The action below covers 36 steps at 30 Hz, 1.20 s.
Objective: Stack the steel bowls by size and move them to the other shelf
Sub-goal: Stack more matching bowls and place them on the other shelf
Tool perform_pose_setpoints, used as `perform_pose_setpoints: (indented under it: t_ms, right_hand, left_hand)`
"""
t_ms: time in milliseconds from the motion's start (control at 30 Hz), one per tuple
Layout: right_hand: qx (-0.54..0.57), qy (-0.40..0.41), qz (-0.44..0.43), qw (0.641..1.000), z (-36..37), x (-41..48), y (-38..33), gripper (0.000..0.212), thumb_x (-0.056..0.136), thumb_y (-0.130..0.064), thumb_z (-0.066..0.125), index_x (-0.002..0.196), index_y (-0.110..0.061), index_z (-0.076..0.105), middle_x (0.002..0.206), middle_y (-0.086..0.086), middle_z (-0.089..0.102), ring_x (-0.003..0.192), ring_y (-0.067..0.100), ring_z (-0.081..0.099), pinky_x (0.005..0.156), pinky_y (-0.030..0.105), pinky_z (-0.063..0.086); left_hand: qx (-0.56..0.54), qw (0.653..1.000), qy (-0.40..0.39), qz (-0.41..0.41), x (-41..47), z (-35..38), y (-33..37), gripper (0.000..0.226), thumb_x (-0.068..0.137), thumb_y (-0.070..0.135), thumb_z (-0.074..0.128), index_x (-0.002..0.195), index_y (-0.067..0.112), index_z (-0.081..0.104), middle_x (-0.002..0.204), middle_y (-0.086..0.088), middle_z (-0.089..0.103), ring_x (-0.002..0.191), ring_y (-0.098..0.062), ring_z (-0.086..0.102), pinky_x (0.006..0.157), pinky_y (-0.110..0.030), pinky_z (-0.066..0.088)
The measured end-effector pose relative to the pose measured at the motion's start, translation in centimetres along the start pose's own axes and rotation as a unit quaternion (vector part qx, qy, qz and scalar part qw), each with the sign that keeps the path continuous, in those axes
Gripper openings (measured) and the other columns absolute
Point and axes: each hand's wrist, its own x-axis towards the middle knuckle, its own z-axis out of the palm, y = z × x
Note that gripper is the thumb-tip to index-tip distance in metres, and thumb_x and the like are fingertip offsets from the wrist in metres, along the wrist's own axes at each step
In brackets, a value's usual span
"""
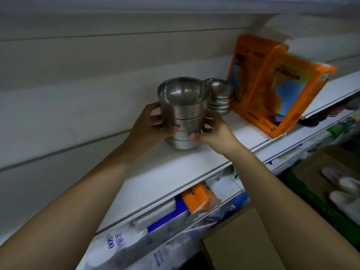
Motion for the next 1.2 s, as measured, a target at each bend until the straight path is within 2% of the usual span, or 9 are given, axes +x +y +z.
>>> perform_pose_setpoints:
  t_ms: [167, 267, 367, 467, 567, 767, 900, 1000, 1200]
  right_hand:
    - [0.021, -0.012, -0.03, 0.999, -1.7, 4.6, 1.7, 0.078, 0.072, -0.01, 0.093, 0.136, -0.026, 0.052, 0.131, 0.0, 0.065, 0.121, 0.02, 0.062, 0.1, 0.037, 0.058]
    - [0.024, -0.014, -0.027, 0.999, -2.1, 6.3, 2.1, 0.086, 0.069, -0.015, 0.095, 0.14, -0.029, 0.049, 0.133, -0.003, 0.063, 0.124, 0.02, 0.061, 0.102, 0.046, 0.057]
    - [0.005, -0.022, -0.031, 0.999, -2.2, 7.7, 2.6, 0.088, 0.073, -0.012, 0.093, 0.147, -0.017, 0.047, 0.138, 0.002, 0.06, 0.126, 0.017, 0.057, 0.105, 0.042, 0.054]
    - [0.001, -0.028, -0.028, 0.999, -1.9, 8.5, 2.7, 0.094, 0.067, -0.024, 0.097, 0.147, -0.015, 0.048, 0.142, 0.004, 0.059, 0.13, 0.016, 0.055, 0.104, 0.04, 0.054]
    - [0.016, -0.034, -0.027, 0.999, -0.8, 8.9, 2.8, 0.082, 0.068, -0.015, 0.096, 0.138, -0.011, 0.054, 0.136, 0.004, 0.061, 0.121, 0.011, 0.059, 0.091, 0.02, 0.056]
    - [0.046, -0.08, -0.034, 0.995, 3.5, 7.9, 2.2, 0.083, 0.069, -0.009, 0.094, 0.139, -0.013, 0.05, 0.132, 0.002, 0.058, 0.108, 0.014, 0.063, 0.079, 0.014, 0.056]
    - [0.036, -0.11, -0.063, 0.991, 6.9, 7.4, 1.5, 0.083, 0.071, -0.015, 0.094, 0.14, -0.014, 0.048, 0.136, 0.002, 0.056, 0.121, 0.015, 0.057, 0.082, 0.004, 0.049]
    - [0.04, -0.131, -0.067, 0.988, 8.8, 7.6, 0.9, 0.085, 0.071, -0.018, 0.095, 0.141, -0.016, 0.047, 0.139, 0.003, 0.056, 0.124, 0.015, 0.056, 0.088, 0.009, 0.049]
    - [0.037, -0.141, -0.067, 0.987, 11.1, 8.1, 0.2, 0.087, 0.073, -0.011, 0.092, 0.145, -0.014, 0.045, 0.143, 0.009, 0.056, 0.121, 0.02, 0.059, 0.104, 0.034, 0.052]
  left_hand:
    - [-0.021, 0.999, 0.034, -0.009, 3.1, 1.7, 0.4, 0.101, 0.047, 0.044, 0.095, 0.136, 0.039, 0.048, 0.133, -0.003, 0.062, 0.121, -0.017, 0.065, 0.097, -0.051, 0.06]
    - [-0.04, 0.998, 0.034, -0.017, 4.3, 2.4, 0.4, 0.1, 0.046, 0.041, 0.094, 0.136, 0.039, 0.048, 0.135, -0.006, 0.062, 0.118, -0.017, 0.066, 0.088, -0.044, 0.063]
    - [-0.053, 0.997, 0.042, -0.026, 5.1, 2.7, -0.1, 0.094, 0.056, 0.03, 0.096, 0.137, 0.039, 0.048, 0.138, -0.007, 0.061, 0.118, -0.015, 0.066, 0.087, -0.04, 0.062]
    - [-0.06, 0.996, 0.051, -0.031, 5.5, 2.3, -0.7, 0.092, 0.061, 0.024, 0.096, 0.138, 0.039, 0.048, 0.139, -0.008, 0.06, 0.118, -0.014, 0.066, 0.089, -0.04, 0.062]
    - [-0.057, 0.995, 0.07, -0.03, 5.2, 1.3, -1.1, 0.089, 0.072, 0.013, 0.093, 0.145, 0.031, 0.047, 0.141, -0.012, 0.06, 0.114, -0.011, 0.067, 0.086, -0.034, 0.062]
    - [-0.03, 0.989, 0.138, -0.032, 1.7, -2.3, -2.1, 0.104, 0.048, 0.037, 0.097, 0.142, 0.034, 0.053, 0.133, -0.006, 0.067, 0.121, -0.021, 0.069, 0.1, -0.05, 0.058]
    - [-0.033, 0.984, 0.172, -0.029, -0.7, -5.0, -2.5, 0.105, 0.049, 0.036, 0.098, 0.144, 0.031, 0.053, 0.134, -0.007, 0.068, 0.123, -0.022, 0.068, 0.103, -0.052, 0.056]
    - [-0.037, 0.981, 0.189, -0.026, -1.7, -6.5, -2.7, 0.099, 0.051, 0.036, 0.098, 0.141, 0.033, 0.056, 0.134, -0.008, 0.07, 0.124, -0.022, 0.068, 0.105, -0.053, 0.055]
    - [-0.03, 0.98, 0.194, -0.02, -2.6, -8.3, -3.4, 0.099, 0.061, 0.035, 0.096, 0.149, 0.034, 0.05, 0.138, -0.006, 0.068, 0.126, -0.022, 0.067, 0.106, -0.054, 0.053]
